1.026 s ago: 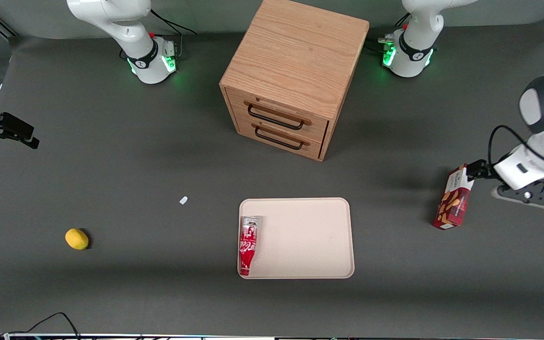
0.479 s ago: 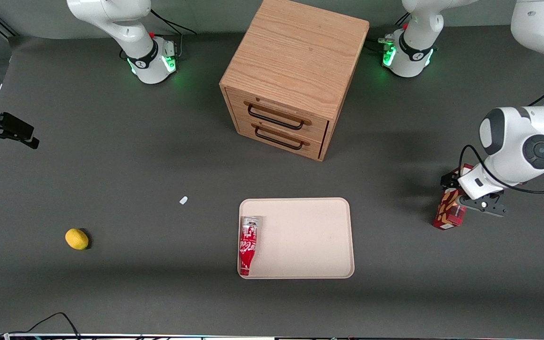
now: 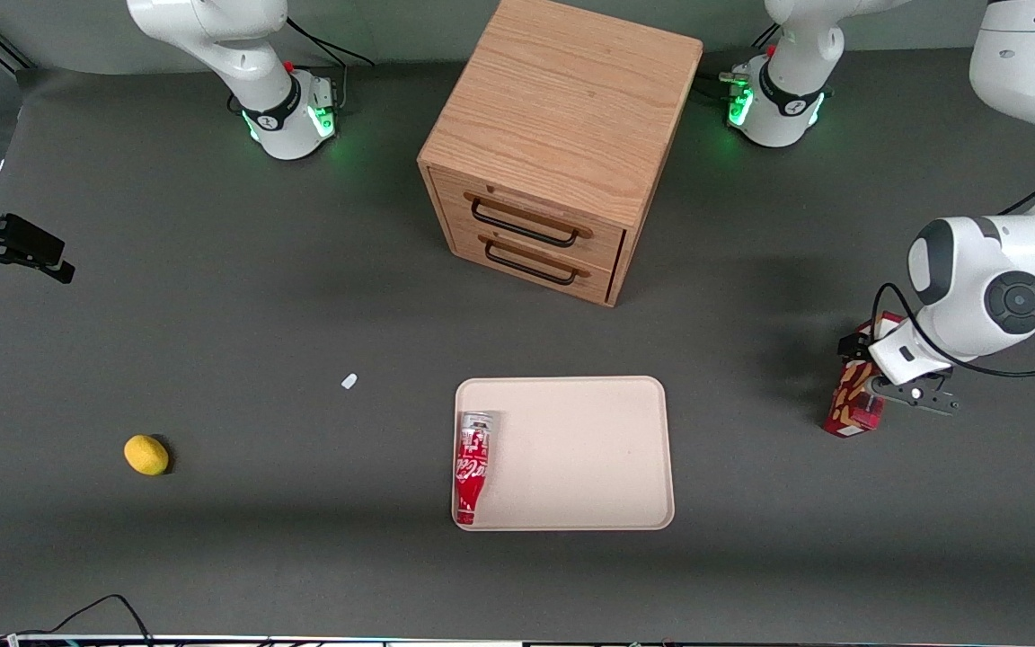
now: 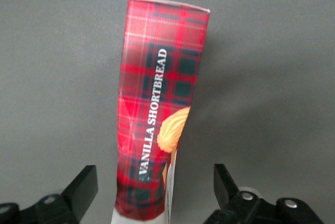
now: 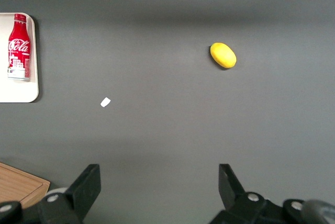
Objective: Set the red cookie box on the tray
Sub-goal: 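Close the left gripper on the cookie box's end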
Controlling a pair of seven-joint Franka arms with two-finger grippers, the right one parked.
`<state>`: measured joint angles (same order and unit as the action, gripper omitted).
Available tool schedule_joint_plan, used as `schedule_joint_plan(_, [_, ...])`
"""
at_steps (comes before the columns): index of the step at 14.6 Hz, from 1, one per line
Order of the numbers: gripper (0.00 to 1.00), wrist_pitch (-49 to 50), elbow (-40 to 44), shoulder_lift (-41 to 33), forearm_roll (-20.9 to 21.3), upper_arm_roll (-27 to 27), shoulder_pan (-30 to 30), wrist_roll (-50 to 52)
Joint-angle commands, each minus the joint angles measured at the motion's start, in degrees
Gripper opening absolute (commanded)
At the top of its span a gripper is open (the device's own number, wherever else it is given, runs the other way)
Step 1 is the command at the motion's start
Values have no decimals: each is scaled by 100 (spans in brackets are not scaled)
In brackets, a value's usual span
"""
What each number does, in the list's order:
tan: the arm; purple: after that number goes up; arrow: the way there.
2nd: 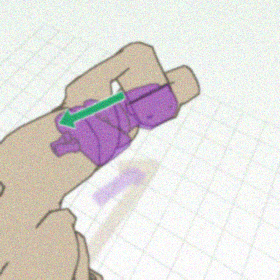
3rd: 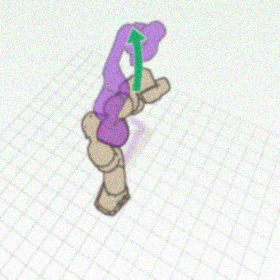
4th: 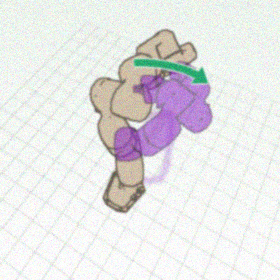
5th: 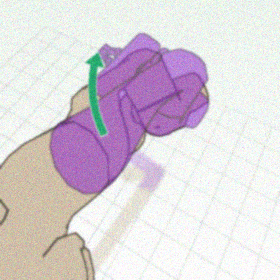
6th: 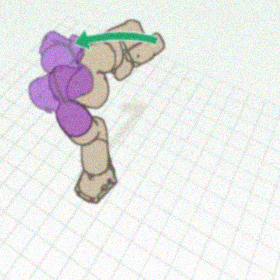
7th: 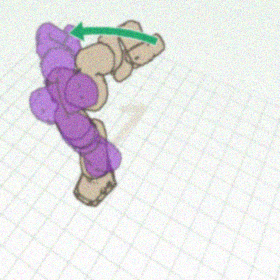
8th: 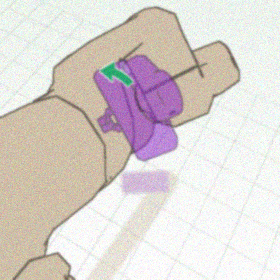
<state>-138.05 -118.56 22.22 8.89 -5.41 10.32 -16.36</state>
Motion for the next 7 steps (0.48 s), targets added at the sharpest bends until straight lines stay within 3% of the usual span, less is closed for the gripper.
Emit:
schedule_joint_plan(1, [79,-144,0,98,7,66,-100,37])
schedule_joint_plan(3, [34,-144,26,125,16,66,-109,19])
schedule_joint_plan(4, [3,-144,44,125,16,66,-109,28])
schedule_joint_plan(7, [0,-100,70,116,-1,66,-144,229])
